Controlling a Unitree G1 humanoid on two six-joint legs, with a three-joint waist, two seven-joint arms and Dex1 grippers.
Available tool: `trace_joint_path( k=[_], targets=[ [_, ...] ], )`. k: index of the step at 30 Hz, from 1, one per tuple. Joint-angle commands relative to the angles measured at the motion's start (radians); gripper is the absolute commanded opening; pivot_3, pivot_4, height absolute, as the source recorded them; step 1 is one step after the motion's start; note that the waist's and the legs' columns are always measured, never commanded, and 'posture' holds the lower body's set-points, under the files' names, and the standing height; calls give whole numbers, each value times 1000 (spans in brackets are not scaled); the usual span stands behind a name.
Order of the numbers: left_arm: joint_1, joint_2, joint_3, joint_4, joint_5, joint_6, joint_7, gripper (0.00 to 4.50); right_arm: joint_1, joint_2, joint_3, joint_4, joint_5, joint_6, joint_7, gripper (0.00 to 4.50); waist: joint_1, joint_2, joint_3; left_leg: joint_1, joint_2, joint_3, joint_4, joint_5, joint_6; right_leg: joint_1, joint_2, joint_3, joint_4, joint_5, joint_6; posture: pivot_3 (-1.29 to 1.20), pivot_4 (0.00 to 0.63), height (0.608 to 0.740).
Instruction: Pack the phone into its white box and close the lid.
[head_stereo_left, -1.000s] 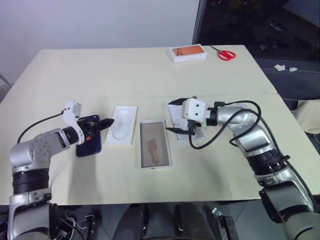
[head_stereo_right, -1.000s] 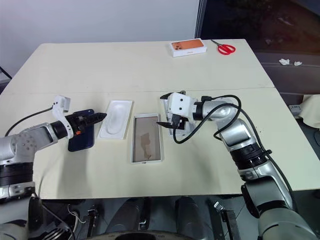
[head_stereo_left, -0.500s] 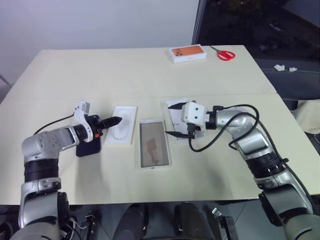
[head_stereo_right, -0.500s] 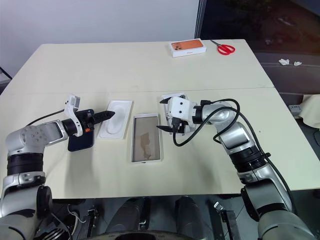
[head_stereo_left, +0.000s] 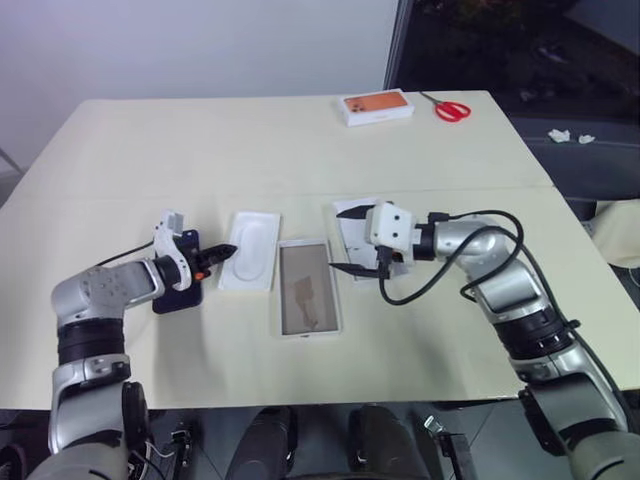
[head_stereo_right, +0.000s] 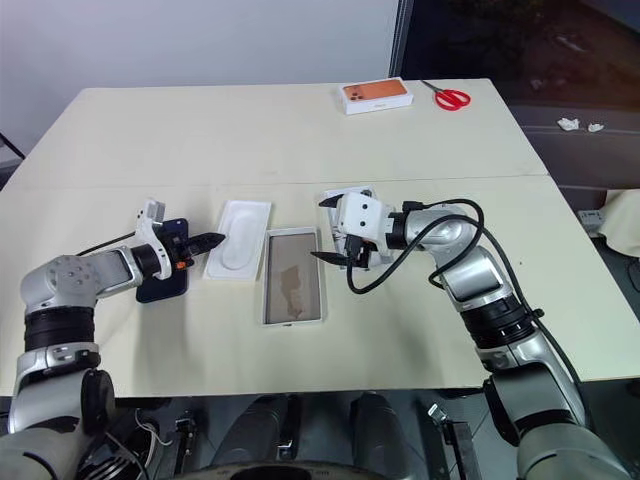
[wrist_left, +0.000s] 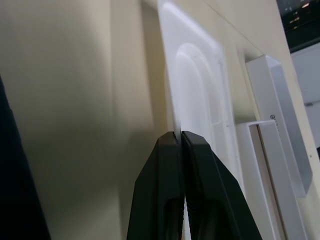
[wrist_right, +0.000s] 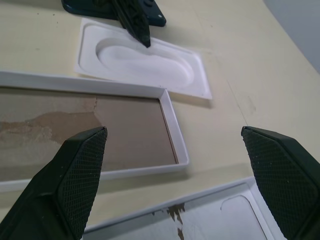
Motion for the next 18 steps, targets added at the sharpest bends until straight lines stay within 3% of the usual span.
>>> trace_joint_path(
  k=[1, 9, 14, 18],
  targets=[
    [4, -1, 56, 7, -33, 33, 15, 34, -3, -9, -36, -24, 15, -6, -7, 4500, -1, 0, 0, 0, 0, 0, 0, 0, 0, 0, 0, 0, 0, 0, 0, 0, 150, 740],
    [-19, -4, 227, -4, -138, 129, 102, 34, 16, -34, -65, 2, 37, 2, 6, 4500, -1, -1, 0, 0, 0, 0, 0, 0, 0, 0, 0, 0, 0, 0, 0, 0, 150, 740],
    [14, -96, 309, -277, -269, 392, 234, 34, 103, -121, -153, -61, 192, 118, 125, 4500, 10, -2, 1, -1, 0, -1, 1, 0, 1, 1, -1, -1, -1, 0, 0, 0, 150, 740],
    [60, -206, 310, -430, -368, 448, 368, 34, 151, -166, -184, -73, 237, 137, 168, 4500, 1, -2, 1, -1, -1, -1, 1, -1, 1, 2, -2, 0, -1, 0, 0, 0, 150, 740]
  ],
)
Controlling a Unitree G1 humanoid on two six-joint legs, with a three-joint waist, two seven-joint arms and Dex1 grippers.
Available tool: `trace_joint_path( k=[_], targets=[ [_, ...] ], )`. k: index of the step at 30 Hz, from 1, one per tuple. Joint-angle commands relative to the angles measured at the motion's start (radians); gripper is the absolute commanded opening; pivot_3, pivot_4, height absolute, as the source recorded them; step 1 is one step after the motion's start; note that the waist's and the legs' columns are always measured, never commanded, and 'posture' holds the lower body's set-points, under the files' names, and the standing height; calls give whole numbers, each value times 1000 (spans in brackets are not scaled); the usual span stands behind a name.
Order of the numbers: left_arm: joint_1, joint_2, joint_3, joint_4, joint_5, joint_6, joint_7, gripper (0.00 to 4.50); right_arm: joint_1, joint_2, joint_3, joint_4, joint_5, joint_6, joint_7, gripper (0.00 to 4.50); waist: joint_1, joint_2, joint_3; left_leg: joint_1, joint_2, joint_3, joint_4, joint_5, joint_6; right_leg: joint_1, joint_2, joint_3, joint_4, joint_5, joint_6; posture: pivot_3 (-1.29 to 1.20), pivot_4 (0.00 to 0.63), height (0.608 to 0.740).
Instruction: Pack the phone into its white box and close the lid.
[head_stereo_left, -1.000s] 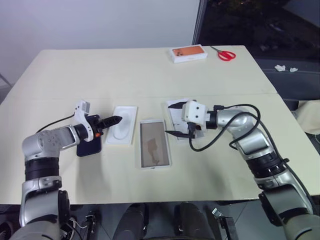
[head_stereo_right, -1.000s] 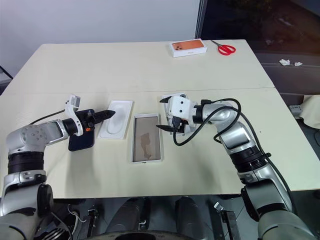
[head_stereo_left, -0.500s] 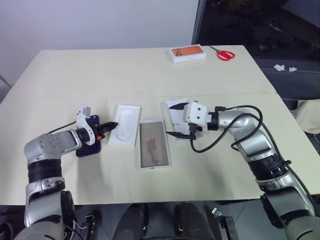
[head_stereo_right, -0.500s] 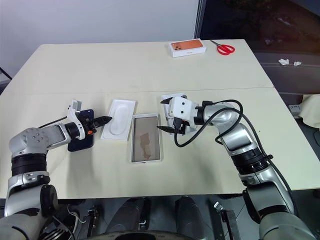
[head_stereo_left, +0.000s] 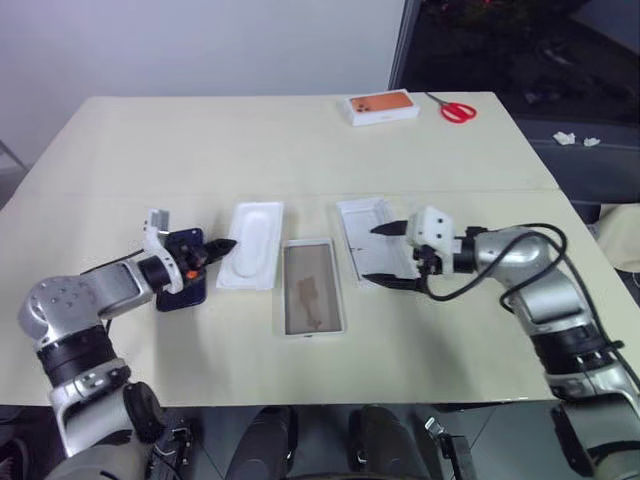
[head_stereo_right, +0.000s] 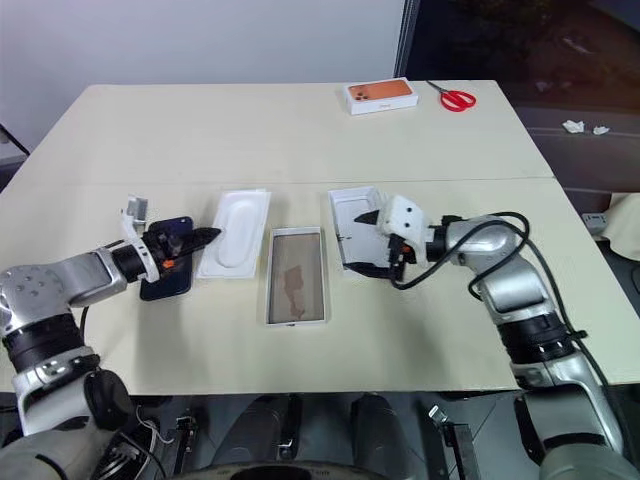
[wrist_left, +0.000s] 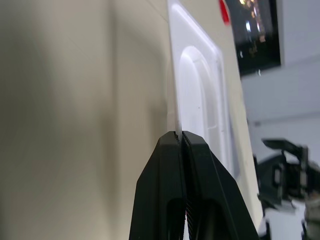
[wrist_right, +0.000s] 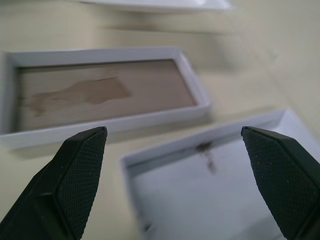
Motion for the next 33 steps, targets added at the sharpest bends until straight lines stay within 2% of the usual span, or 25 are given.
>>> trace_joint_path(
  k=[1, 6, 11, 14, 15, 16, 17, 21, 26, 31, 33],
  targets=[
    [29, -63, 10, -120, -87, 34, 109, 34, 12, -24, -40, -34, 30, -10, 18, 4500, -6, 0, 0, 0, 0, 0, 0, 0, 0, 0, 0, 0, 0, 0, 0, 0, 150, 740],
    [97, -258, -21, -284, -91, 34, 274, 34, 11, -20, -37, -12, 14, -28, 6, 4500, -2, 0, 0, 1, 2, 0, -2, 0, -1, -1, 3, 0, 1, 0, 0, 0, 150, 740],
    [133, -346, -4, -366, -106, 33, 344, 34, 11, -18, -38, 8, 6, -47, -3, 4500, 1, -1, 0, 1, 2, 1, -1, 1, -1, 0, 2, 0, 0, 0, 0, 0, 150, 740],
    [143, -351, -13, -385, -123, 34, 361, 999, 11, -19, -36, 14, 4, -55, -5, 4500, 0, -1, 0, 1, 2, 1, -1, 1, -2, 0, 3, 0, 0, 0, 0, 0, 150, 740],
    [144, -349, -15, -392, -125, 33, 360, 1413, 11, -18, -35, 17, 2, -58, -6, 4500, 0, -1, 0, 1, 2, 1, -1, 1, -2, 0, 2, 0, 0, 0, 0, 0, 150, 740],
    [144, -339, -16, -393, -133, 33, 362, 2036, 10, -16, -33, 20, 0, -60, -6, 4500, 1, -1, 0, 1, 2, 1, -1, 1, -2, 0, 2, 0, 0, 0, 0, 0, 150, 740],
    [144, -332, -16, -394, -140, 33, 364, 2408, 9, -15, -32, 22, -1, -61, -6, 4500, 1, -1, 0, 1, 2, 1, -1, 1, -2, 0, 3, 0, 0, 0, 0, 0, 150, 740],
    [129, -240, -12, -387, -220, 30, 325, 4386, -3, -9, -28, 37, -9, -68, -13, 4500, -2, -1, 0, 1, 2, 1, -1, 1, -2, 0, 3, 0, 0, 0, 0, 0, 150, 740],
    [135, -23, -41, -404, -294, -26, 177, 4386, -38, 36, -25, 12, 14, -10, -49, 4500, -5, -1, 0, 1, 2, 1, -1, 2, -3, 0, 3, 0, 0, 0, 0, 0, 150, 740],
    [249, 234, -174, -466, -41, -375, -121, 4386, -106, 137, -14, -24, 10, 64, -149, 4500, -4, 0, 0, 1, 2, 1, -3, 3, -5, -1, 3, 1, -1, 0, -1, 0, 150, 740],
    [277, 308, -215, -430, 96, -565, -220, 4436, -122, 182, 19, -68, 3, 74, -172, 3983, 0, 0, 0, 1, 2, 1, -3, 3, -5, -1, 3, 1, -1, 0, -1, 0, 150, 740]
  ],
)
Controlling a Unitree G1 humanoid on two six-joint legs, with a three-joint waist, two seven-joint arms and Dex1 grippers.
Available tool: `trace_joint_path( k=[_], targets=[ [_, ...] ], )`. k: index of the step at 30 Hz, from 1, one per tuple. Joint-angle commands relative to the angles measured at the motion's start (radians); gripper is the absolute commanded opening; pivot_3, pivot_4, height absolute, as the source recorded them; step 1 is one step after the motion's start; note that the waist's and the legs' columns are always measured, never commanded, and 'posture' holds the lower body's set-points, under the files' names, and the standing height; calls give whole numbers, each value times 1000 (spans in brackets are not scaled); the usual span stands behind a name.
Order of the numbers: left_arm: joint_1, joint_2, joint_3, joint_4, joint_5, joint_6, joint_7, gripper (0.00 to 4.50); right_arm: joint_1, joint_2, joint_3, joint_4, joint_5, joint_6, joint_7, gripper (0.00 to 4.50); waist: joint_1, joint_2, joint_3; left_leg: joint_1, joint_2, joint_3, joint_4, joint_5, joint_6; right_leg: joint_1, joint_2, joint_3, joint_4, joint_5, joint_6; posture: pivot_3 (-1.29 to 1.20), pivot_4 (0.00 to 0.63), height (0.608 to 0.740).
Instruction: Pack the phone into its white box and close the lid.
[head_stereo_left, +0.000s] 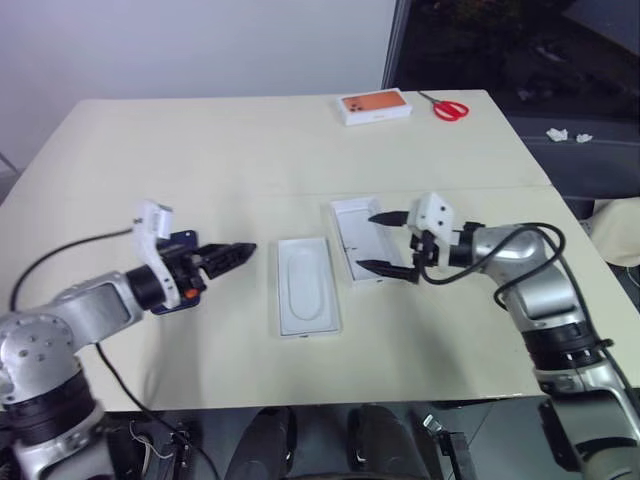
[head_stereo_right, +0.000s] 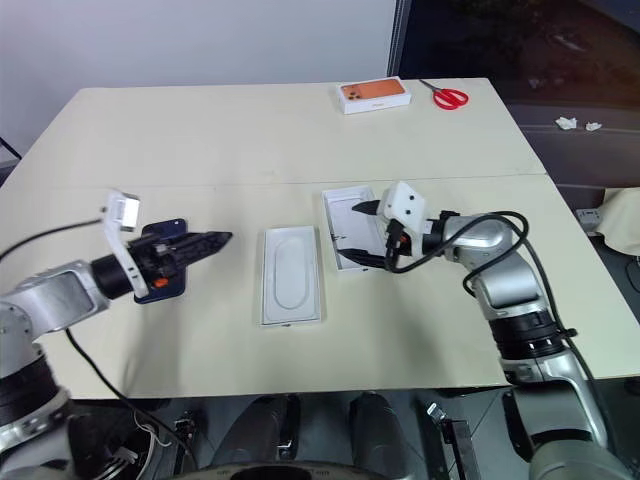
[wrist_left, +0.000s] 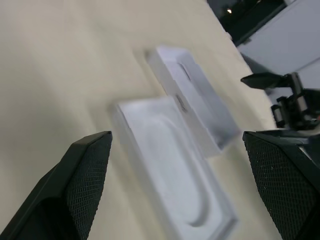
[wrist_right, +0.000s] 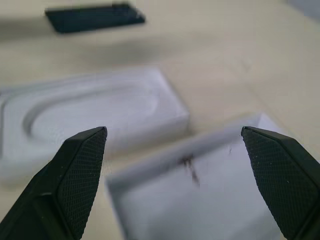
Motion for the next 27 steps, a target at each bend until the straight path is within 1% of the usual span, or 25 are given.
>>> trace_joint_path(
  k=[1, 3, 5, 7, 8, 12, 15, 19, 23, 27],
  targets=[
    [27, 73, -43, 24, 193, -309, -177, 4436, -44, 55, 43, -95, -10, 15, -51, 3575, 3, 0, 0, 0, 0, 0, 0, 0, 0, 0, 0, 0, 0, 0, 0, 0, 150, 740],
    [48, 106, -46, 72, 243, -404, -249, 4436, -51, 71, 114, -96, -84, -19, -68, 2639, 3, 0, 0, 0, 0, 0, 0, 0, 0, 0, -1, 0, -1, 0, 0, 0, 150, 740],
    [85, 131, -67, 101, 314, -511, -317, 4436, -45, 87, 171, -97, -126, -27, -75, 1549, 1, 0, 0, 0, 0, 0, -1, -1, 1, 0, -1, 0, -1, 0, 0, 0, 150, 740],
    [109, 151, -81, 136, 353, -559, -350, 4436, -47, 96, 223, -71, -180, -56, -87, 476, 1, 0, 0, -1, 0, 0, -1, -1, 2, 0, -2, 0, -2, 0, 0, 0, 150, 740],
    [121, 155, -80, 152, 363, -583, -369, 4436, -53, 104, 264, -41, -230, -86, -104, 31, 0, 0, 0, -1, 0, 0, -1, -1, 2, -1, -2, 0, -2, 0, 0, 0, 150, 740],
    [144, 158, -65, 180, 378, -626, -396, 4436, -94, 162, 376, 69, -388, -159, -184, 31, -2, 0, 0, -1, 0, 0, -1, -3, 6, -2, -2, 0, -1, 0, 0, 0, 150, 740],
    [150, 152, -60, 171, 384, -646, -397, 4436, -111, 200, 393, 87, -417, -159, -195, 31, -3, 0, 0, -1, 0, 0, -1, -3, 5, -2, -2, 0, 0, 0, 0, 0, 150, 740],
    [168, 146, -57, 151, 379, -645, -385, 4436, -132, 184, 475, 112, -551, -229, -203, 31, -3, 0, 0, -1, 0, 0, -1, -3, 5, -2, -1, -1, 0, 0, 0, 0, 150, 740],
    [176, 146, -56, 144, 379, -651, -378, 4436, -111, 143, 507, 77, -566, -266, -120, 31, -2, 0, 0, -1, 0, -1, -1, -3, 6, -2, -1, -1, 0, 0, 0, 0, 150, 740],
    [174, 145, -57, 150, 383, -659, -376, 4436, -83, 135, 505, 47, -536, -253, -56, 31, -3, 0, 0, -1, 0, -1, -1, -3, 6, -2, -1, -1, 0, 0, 0, 0, 150, 740]
  ],
)
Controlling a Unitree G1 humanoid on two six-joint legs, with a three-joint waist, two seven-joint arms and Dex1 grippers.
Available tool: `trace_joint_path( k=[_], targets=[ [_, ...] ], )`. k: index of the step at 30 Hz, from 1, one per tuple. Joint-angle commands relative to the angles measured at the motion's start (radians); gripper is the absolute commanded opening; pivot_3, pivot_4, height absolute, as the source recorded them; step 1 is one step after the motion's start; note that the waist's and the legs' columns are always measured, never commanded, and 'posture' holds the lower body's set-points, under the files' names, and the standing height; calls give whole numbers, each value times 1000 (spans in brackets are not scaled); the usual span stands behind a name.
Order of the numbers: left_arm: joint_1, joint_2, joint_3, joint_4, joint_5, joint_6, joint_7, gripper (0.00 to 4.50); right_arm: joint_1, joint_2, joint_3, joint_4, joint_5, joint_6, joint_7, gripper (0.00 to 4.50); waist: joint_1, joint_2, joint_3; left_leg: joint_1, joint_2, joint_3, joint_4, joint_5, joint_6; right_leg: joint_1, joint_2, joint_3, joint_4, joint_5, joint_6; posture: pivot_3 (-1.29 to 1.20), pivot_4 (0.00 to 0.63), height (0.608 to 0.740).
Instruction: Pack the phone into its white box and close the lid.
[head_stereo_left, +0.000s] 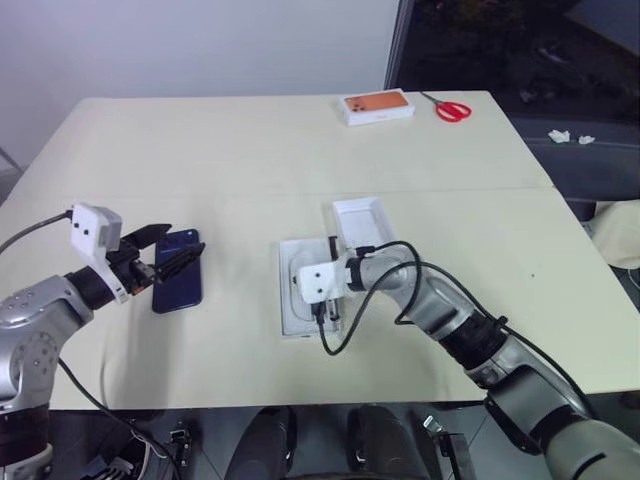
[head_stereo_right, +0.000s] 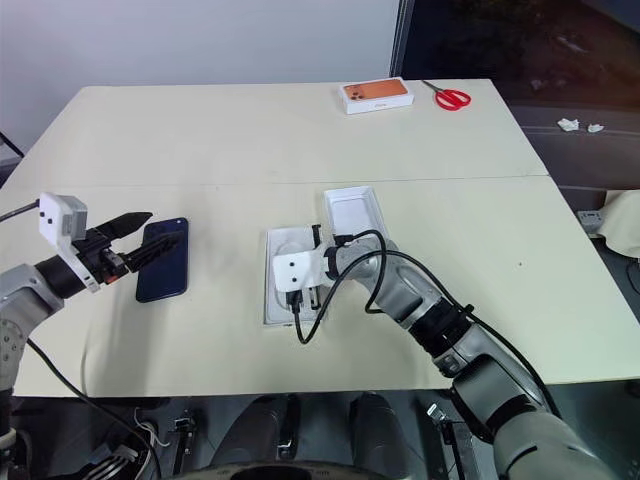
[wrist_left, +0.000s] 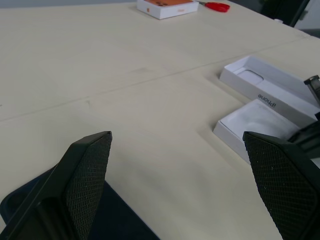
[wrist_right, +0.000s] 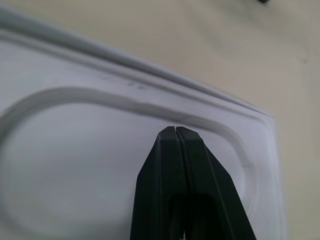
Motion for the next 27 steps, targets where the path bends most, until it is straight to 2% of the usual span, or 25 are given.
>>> trace_joint_path(
  k=[1, 8, 18, 22, 27],
  targets=[
    [-4, 5, 28, -20, 4, -28, 6, 4436, 31, -1, 5, -39, 22, -1, 55, 31, -1, 0, 0, 0, 0, 0, 0, 0, 0, 0, 0, 0, 0, 0, 0, 0, 150, 740],
    [-12, 8, 28, -7, 9, -38, 8, 4436, 46, 54, -29, -38, 56, 48, 50, 31, -3, 0, 0, 0, 0, 0, 0, 0, 0, 0, 0, 0, 0, 0, 0, 0, 150, 740],
    [-22, 4, 26, 28, 22, -52, 12, 4436, -89, 89, -147, 153, 56, -17, -105, 31, -2, 0, 0, 0, 0, 0, 0, 0, 0, 0, 0, 0, 0, 0, 0, 0, 150, 740],
    [-24, 17, 58, 88, -12, 14, 27, 4436, -118, 150, -228, 156, 162, 57, -83, 31, -6, 0, 0, 0, 0, 0, -1, 0, 0, -1, 1, 0, 0, 0, 0, 0, 150, 740],
    [-39, 34, 149, 195, -106, 118, 20, 4436, -167, 221, -235, 169, 187, 92, -88, 31, -7, 0, 0, 0, 1, 0, -1, 0, 0, -1, 2, 0, 1, 0, 0, 0, 150, 740]
  ],
)
